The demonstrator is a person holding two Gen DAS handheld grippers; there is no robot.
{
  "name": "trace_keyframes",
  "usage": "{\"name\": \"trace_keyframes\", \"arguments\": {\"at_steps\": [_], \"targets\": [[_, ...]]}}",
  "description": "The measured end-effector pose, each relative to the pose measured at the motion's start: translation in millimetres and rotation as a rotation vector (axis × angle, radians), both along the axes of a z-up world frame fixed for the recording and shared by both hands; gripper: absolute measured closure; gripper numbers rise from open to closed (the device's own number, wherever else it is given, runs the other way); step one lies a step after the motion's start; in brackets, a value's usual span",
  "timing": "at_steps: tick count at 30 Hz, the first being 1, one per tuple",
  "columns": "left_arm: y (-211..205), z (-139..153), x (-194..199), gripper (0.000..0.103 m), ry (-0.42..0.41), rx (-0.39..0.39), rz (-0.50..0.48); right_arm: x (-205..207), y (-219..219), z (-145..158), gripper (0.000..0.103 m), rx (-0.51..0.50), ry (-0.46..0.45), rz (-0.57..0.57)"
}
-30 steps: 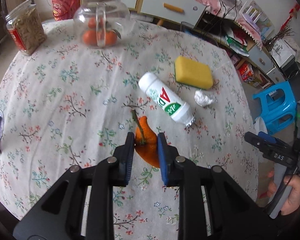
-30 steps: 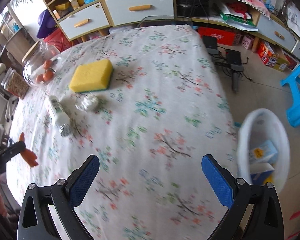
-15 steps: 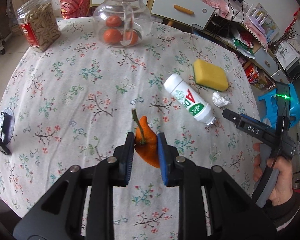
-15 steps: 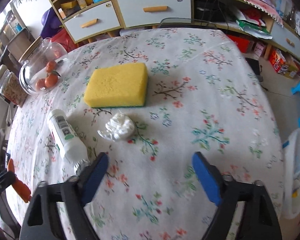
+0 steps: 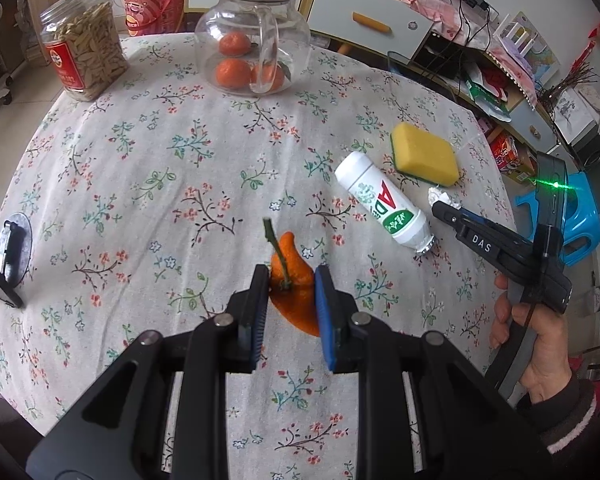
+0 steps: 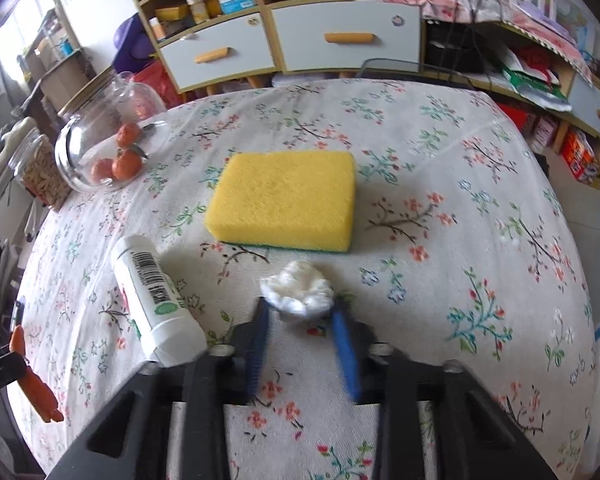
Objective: Collect trash
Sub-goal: 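Grasp the orange pepper with the left tool while the right tool grasps the crumpled white plastic, then carry the pepper and crumpled plastic over the white bucket and open both tools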
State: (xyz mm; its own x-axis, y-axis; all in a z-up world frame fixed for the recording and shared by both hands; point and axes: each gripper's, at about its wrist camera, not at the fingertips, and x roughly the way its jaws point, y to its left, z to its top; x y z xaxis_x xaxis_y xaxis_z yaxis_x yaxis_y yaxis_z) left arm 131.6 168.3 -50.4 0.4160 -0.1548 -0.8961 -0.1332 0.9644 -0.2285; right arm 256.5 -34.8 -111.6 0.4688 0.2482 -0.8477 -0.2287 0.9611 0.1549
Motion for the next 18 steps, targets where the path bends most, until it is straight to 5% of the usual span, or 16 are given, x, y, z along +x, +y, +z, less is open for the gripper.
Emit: {"name": "trace_keyframes", "arguments": {"at_steps": [18], "targets": [[-48,12,8,0.078,-0.032,-0.018,-0.053,-26,-59,47,0.084,0.019,-0.04,-0.037]]}}
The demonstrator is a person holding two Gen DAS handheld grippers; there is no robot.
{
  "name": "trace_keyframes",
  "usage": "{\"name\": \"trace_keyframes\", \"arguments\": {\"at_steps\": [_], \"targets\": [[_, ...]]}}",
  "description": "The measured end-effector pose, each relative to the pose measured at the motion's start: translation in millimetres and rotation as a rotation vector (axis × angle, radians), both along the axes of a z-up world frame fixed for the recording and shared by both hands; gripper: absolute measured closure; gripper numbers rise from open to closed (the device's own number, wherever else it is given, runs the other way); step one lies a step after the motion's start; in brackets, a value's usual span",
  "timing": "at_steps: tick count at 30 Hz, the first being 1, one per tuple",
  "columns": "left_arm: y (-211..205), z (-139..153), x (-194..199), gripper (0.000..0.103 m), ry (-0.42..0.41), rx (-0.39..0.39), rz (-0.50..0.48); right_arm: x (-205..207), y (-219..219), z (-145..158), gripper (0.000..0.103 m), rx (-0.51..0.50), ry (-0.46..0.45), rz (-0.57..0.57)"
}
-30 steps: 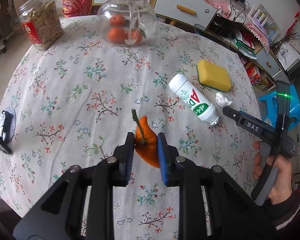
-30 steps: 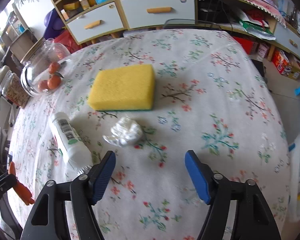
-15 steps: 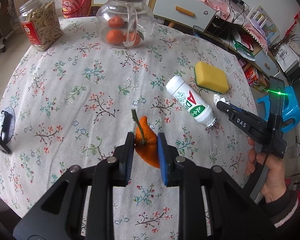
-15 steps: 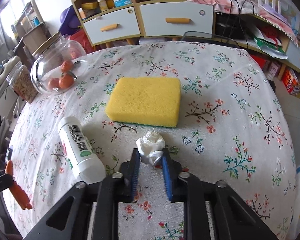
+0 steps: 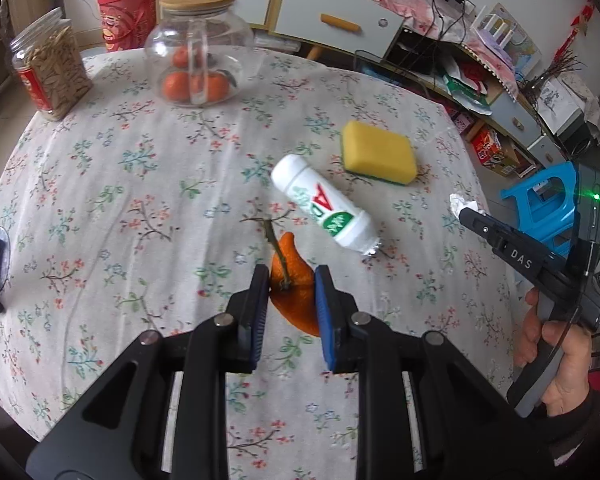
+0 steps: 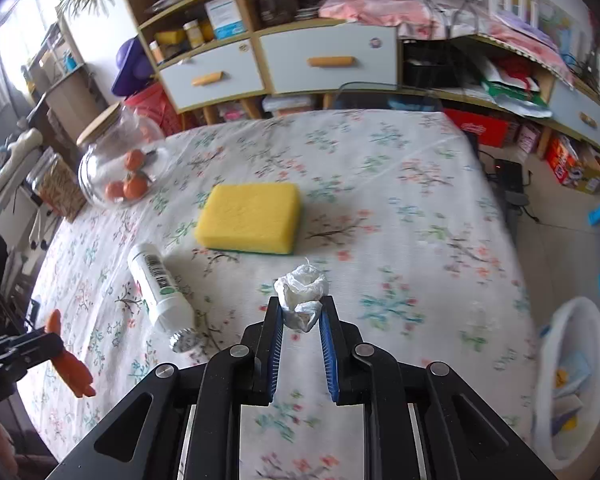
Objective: Collect trash
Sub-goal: 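Carry the pepper and crumpled plastic over the white bucket and open both tools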
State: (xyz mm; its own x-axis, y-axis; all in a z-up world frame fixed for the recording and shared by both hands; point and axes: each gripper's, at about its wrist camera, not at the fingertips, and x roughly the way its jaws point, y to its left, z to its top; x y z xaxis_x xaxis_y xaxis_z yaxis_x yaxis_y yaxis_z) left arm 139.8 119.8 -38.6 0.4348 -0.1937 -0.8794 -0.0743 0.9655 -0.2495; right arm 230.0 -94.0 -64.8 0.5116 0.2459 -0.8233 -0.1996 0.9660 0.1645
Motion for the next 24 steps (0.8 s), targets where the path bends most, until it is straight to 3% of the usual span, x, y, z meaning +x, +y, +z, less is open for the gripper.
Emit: {"name": "trace_keyframes", "arguments": {"at_steps": [14,24], "targets": [[-69,4,7,0.078,-0.039,-0.014,-0.093,-30,-103,35,0.084,0.01,0.0,-0.13],[-117,1,6,0.078,-0.036,-0.044,-0.167,-57,-200,36,0.084,0.021,0.07,-0.305]]}}
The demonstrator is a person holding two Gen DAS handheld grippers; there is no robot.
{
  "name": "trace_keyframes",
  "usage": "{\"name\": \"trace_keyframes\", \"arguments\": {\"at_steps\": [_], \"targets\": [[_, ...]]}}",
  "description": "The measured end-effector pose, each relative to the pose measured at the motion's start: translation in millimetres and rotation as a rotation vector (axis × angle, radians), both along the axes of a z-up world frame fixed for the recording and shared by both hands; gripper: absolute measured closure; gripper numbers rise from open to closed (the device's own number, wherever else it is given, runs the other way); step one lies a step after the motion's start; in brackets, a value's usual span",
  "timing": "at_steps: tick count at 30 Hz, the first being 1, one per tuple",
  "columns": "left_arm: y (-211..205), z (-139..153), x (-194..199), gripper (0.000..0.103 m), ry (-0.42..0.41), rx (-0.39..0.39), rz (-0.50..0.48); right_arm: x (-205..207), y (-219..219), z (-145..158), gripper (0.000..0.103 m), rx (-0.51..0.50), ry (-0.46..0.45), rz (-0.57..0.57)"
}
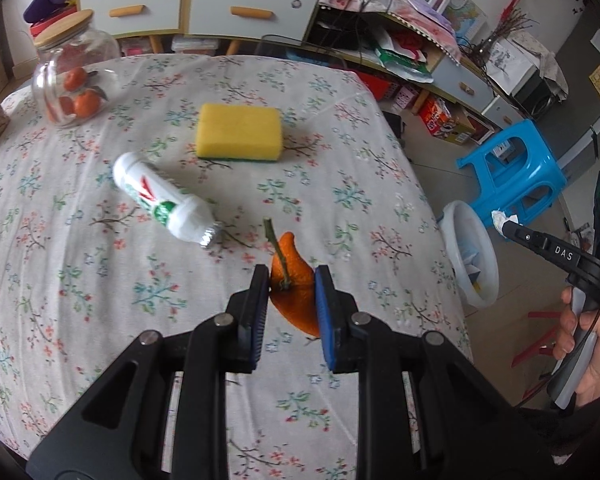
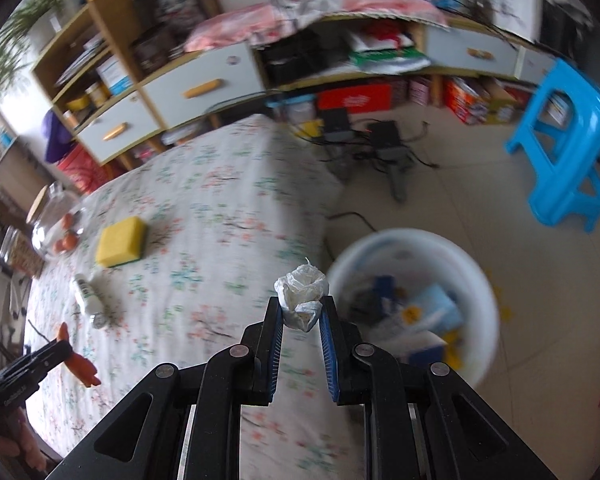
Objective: Collect trash
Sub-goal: 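Carry the pepper and crumpled plastic over the white bucket and open both tools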
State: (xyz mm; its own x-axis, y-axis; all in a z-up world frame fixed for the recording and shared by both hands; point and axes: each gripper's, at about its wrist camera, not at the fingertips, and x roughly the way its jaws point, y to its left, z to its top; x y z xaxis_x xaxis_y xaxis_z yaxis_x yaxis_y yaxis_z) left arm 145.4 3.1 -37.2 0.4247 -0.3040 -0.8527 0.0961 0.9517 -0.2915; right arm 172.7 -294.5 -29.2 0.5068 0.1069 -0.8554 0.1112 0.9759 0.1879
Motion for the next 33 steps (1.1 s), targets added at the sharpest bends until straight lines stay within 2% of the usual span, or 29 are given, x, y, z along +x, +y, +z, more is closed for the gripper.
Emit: {"name": "trace_keyframes", "arguments": {"at_steps": [6,9,10,11,16,23,33], "targets": [[-33,1,-4,0.078,-0.006,-0.006,-0.047,-13,-43,-3,0.079,0.018,0.025,-0.08],[-50,4,-5,0.078,-0.013,-0.004,-0.076,-17,-59,-6,0.053,0.028,0.045,-0.101],[-55,5,-5,0.078,-0.016,0.002,-0.087,-20,-64,-6,0.042,0.027,0.043,-0.115],[-62,7,-4,0.078,-0.022,0.013,-0.099,-21,-68,-5,0.038,0.03,0.038,-0.123],[-88,10,1,0.078,-0.029,0.025,-0.137,-30,-88,0,0.035,0.04,0.026,-0.146],[-145,14,13,0.078,-0.062,0.043,-0.221,-44,-117,1,0.033,0.057,0.029,-0.194],[-217,7,30,0.077,-0.095,0.056,-0.317,-61,-150,0,0.031,0.052,0.033,-0.234]]}}
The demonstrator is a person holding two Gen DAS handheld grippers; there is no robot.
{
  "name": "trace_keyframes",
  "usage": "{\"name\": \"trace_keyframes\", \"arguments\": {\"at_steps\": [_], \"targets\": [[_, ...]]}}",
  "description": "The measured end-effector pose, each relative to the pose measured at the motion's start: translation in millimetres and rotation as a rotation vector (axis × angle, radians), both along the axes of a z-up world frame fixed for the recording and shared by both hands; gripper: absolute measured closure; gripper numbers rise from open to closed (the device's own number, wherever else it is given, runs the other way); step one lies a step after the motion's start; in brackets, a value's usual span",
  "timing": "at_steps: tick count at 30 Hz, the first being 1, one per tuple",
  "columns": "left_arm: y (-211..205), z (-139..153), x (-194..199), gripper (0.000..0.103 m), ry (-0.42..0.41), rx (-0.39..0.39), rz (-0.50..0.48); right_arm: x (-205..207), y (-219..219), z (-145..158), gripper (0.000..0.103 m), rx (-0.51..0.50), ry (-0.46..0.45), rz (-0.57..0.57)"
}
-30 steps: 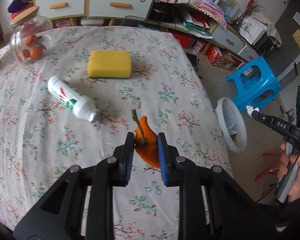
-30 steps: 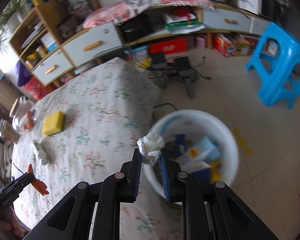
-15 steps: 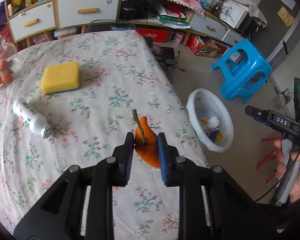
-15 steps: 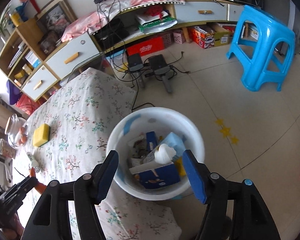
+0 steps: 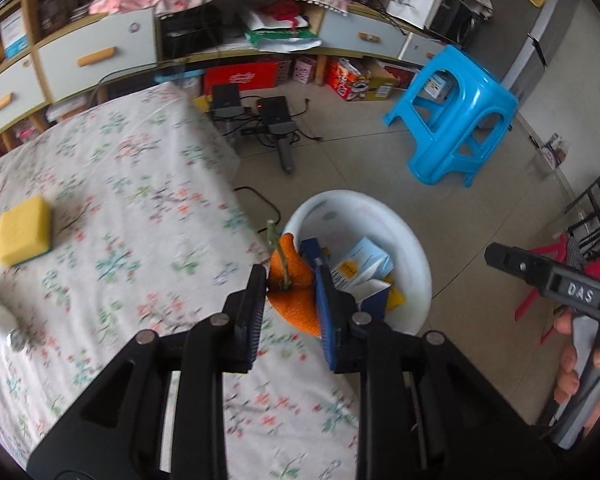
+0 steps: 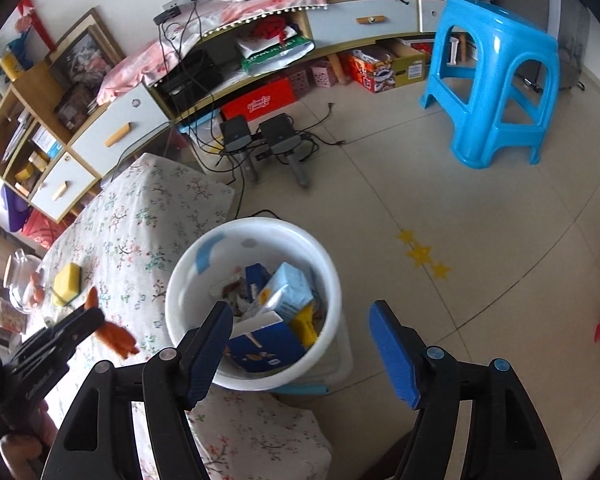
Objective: Collect trash
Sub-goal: 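Carry the pepper and crumpled plastic over the white bucket and open both tools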
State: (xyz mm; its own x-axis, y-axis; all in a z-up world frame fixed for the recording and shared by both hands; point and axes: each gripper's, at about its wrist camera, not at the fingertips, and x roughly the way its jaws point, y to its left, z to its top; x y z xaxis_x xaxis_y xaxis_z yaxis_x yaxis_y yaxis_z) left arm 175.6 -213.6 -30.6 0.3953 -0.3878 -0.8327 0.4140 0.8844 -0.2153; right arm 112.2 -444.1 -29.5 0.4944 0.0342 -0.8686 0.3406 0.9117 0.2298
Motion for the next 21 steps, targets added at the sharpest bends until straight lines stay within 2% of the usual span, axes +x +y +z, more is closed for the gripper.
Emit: {"name": "trace_keyframes", "arguments": {"at_steps": [3,5,6,7,10,21], "targets": [[-15,2,2,0.076,-0.028,-0.003,-0.023,-4,-7,-1,0.03,0.007,0.003,-0.007],[-20,4,4,0.061,-0.049,-0.013,-0.033,-5,-12,0,0.03,0.015,0.002,-0.013],[-21,6,5,0.043,-0.059,-0.02,-0.032,-6,-12,0,0.03,0.017,0.001,-0.014],[-20,7,4,0.031,-0.071,-0.024,-0.022,-6,-14,1,0.03,0.018,0.0,-0.016],[-17,12,5,0.028,-0.085,-0.041,-0.009,-7,-15,2,0.03,0.023,-0.003,-0.015],[19,14,-2,0.02,-0.079,0.022,0.045,-5,-2,4,0.029,0.015,-0.009,0.008]]}}
